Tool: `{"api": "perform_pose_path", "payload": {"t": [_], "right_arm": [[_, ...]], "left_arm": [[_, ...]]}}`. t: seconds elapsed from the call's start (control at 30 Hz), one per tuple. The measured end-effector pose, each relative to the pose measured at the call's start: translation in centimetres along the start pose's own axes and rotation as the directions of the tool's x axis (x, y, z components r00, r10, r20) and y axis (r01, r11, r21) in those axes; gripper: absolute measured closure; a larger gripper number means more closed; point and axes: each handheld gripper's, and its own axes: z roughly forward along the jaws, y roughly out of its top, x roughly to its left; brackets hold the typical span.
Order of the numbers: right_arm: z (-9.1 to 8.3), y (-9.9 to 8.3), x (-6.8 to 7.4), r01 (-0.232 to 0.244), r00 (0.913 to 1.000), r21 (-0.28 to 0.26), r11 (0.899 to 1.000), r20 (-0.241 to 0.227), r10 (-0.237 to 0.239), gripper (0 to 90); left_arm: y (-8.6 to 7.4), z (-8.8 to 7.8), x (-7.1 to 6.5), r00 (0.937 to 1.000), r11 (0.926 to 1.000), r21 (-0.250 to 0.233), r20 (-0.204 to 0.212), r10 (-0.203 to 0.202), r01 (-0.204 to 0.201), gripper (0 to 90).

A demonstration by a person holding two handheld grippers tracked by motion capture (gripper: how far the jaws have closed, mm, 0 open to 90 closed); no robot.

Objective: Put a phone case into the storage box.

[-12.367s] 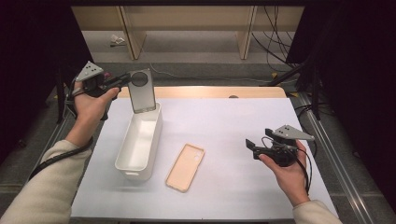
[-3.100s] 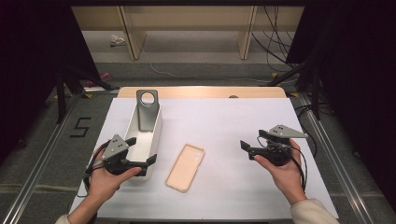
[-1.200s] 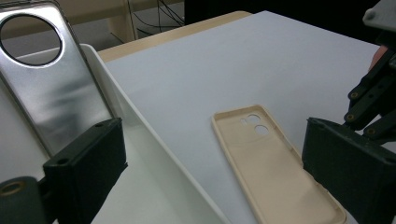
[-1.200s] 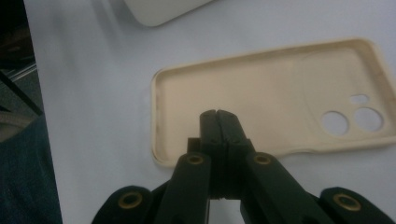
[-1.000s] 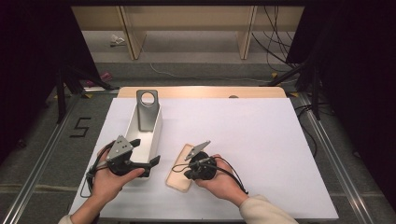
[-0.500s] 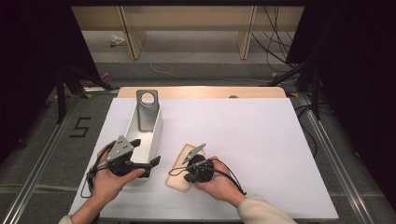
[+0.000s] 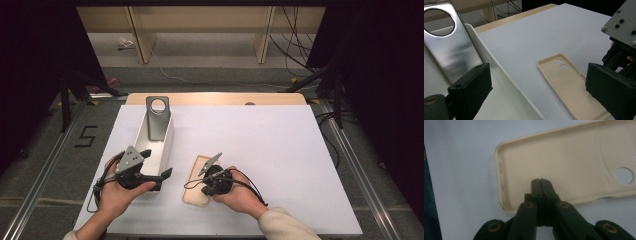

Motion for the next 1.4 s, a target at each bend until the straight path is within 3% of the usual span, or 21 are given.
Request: {"api": "perform_pose_path", "payload": {"t": [0.8, 0.87, 0.97, 1.13, 1.23, 1.4], "right_arm": [[-0.9, -0.9, -0.9, -0.006, 0.9999, 0.032, 0.999, 0.013, 0.005, 90.0], [-1.0, -1.0, -0.9, -0.010, 0.9998, 0.014, 1.000, 0.015, 0.010, 85.2], [-1.8, -1.1, -1.0, -0.024, 0.9995, -0.045, 0.999, 0.019, 0.025, 70.9], [-3.9, -1.5, -1.6, -0.065, 0.9941, -0.188, 0.980, 0.073, 0.080, 44.2], [-5.5, -2.1, -2.3, -0.090, 0.9882, -0.274, 0.958, 0.095, 0.120, 31.4], [-8.0, -3.8, -3.5, -0.113, 0.9755, -0.392, 0.913, 0.131, 0.176, 19.4]], "left_arm": [[0.2, 0.0, -0.7, 0.9995, 0.9997, -0.005, 0.017, 0.025, -0.025, 7.8], [0.2, 0.0, -0.7, 0.9995, 0.9996, -0.005, 0.019, 0.027, -0.027, 8.0], [0.2, 0.0, -0.8, 0.9992, 0.9995, -0.005, 0.023, 0.031, -0.031, 8.1], [0.2, 0.0, -1.0, 0.9983, 0.9989, 0.002, 0.035, 0.046, -0.046, 9.7], [0.2, 0.0, -1.3, 0.9973, 0.9982, 0.002, 0.042, 0.061, -0.061, 11.8], [0.2, 0.1, -1.6, 0.9959, 0.9970, 0.007, 0.049, 0.076, -0.077, 12.4]]}}
